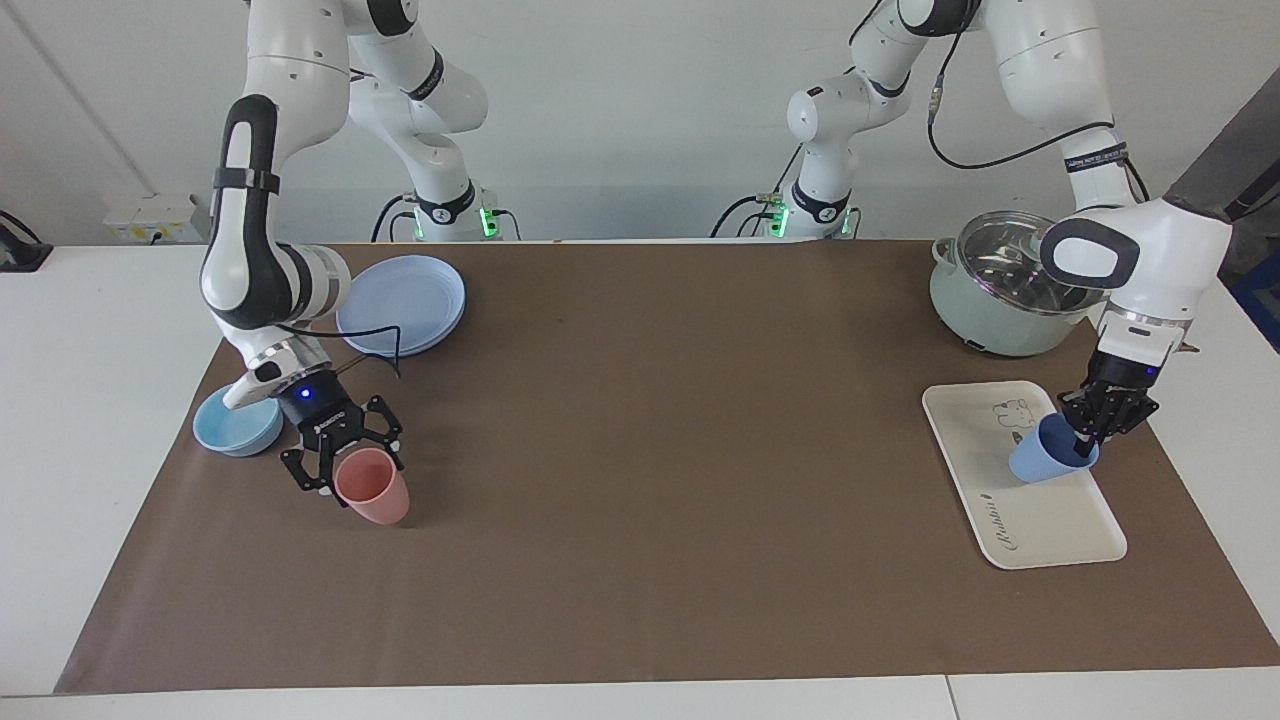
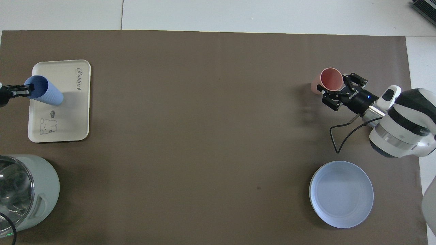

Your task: Place cup on tray

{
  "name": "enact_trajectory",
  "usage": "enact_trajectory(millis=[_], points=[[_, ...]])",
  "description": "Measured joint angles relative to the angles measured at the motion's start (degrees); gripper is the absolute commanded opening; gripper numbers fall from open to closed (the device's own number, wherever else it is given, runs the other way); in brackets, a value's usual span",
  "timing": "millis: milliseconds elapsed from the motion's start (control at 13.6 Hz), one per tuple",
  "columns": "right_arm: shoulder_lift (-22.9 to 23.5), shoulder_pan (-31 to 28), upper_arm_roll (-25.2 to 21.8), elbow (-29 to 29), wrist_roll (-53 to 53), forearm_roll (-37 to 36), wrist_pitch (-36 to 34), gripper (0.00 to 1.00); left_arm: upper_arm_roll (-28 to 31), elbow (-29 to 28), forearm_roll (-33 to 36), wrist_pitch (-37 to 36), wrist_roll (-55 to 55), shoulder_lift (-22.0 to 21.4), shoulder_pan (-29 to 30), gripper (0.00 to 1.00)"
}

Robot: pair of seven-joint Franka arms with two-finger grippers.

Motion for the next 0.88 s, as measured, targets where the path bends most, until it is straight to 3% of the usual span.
enact_trajectory(millis=[220,293,366,440,586,880], points=[[1.9,-0.9,0.0,1.1,-2.9,1.1,-1.7,0.00,0.0,0.0,0.0,1.6,0.0,0.2,0.0,0.87],[1.9,-0.8,0.1,1.3,-3.1,1.1,-1.7,0.00,0.0,0.0,0.0,1.8,0.0,0.2,0.0,1.00],[1.9,-0.8,0.1,1.4,-3.2,1.1,-1.7,0.08,0.0,0.1,0.0,1.8,0.0,0.2,0.0,1.00],[1.9,-0.8,0.1,1.5,-3.2,1.1,-1.6,0.99,0.0,0.3,0.0,1.7,-0.1,0.2,0.0,1.00],[1.9,-0.8,0.1,1.5,-3.2,1.1,-1.6,1.00,-0.1,1.9,0.0,-1.8,-0.2,0.2,0.0,1.00],[1.8,-0.8,0.1,1.8,-3.3,1.1,-1.5,1.00,0.8,12.0,2.4,-23.0,-0.6,-0.4,0.1,1.00]])
